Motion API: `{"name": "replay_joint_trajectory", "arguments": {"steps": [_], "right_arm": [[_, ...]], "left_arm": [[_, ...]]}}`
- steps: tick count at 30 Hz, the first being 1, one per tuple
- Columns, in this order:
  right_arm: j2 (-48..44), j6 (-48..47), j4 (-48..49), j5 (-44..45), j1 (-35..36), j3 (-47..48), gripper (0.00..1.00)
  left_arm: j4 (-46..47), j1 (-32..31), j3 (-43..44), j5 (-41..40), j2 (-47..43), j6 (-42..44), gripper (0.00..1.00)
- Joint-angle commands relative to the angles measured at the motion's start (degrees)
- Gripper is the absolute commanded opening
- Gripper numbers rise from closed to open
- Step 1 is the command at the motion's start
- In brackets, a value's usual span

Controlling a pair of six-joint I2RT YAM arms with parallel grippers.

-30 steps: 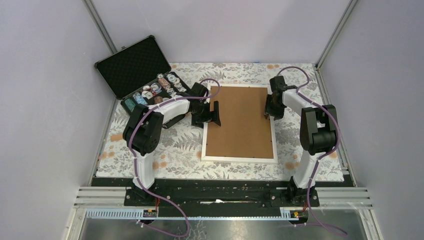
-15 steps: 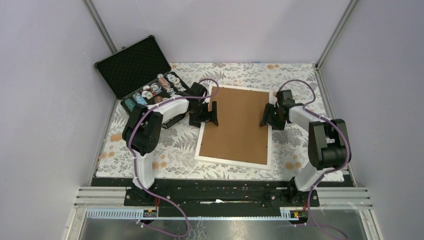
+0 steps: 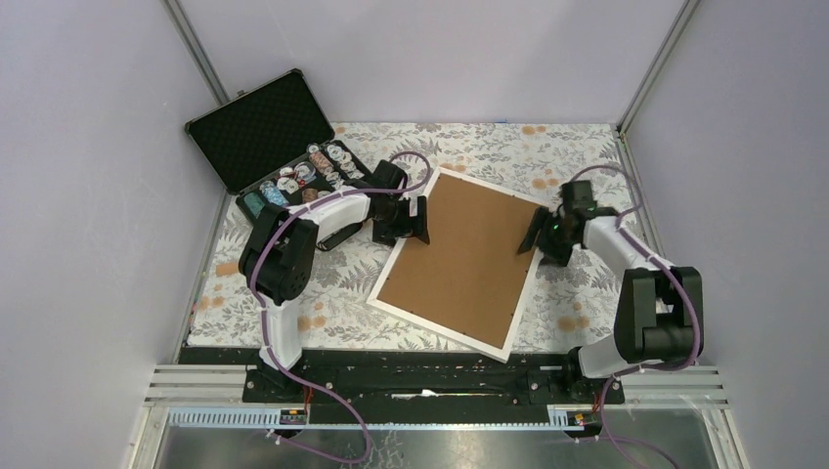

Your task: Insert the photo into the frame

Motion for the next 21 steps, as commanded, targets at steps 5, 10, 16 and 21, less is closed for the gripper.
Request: {"name": "replay_joint_trajectory", "arguments": {"steps": [5, 10, 16, 21], "right_arm": [[6.93, -1.66, 1.15, 0.32, -9.48, 10.13, 0.44], [11.55, -4.06, -0.58, 1.87, -9.49, 13.36, 0.34], [13.6, -3.16, 0.99, 3.3, -11.71, 15.95, 0.35], [16.58, -3.28, 1.17, -0.27, -14.22, 19.09, 0.31]], "left_arm": [[2.7, -0.66, 2.93, 5.26, -0.54, -1.05, 0.99], [2.53, -0.42, 2.72, 4.55, -0.79, -0.9, 0.99], [3.35, -0.03, 2.03, 5.14, -1.04, -1.32, 0.99], [3.63, -0.03, 2.1, 7.04, -0.88, -1.76, 0.99]]}}
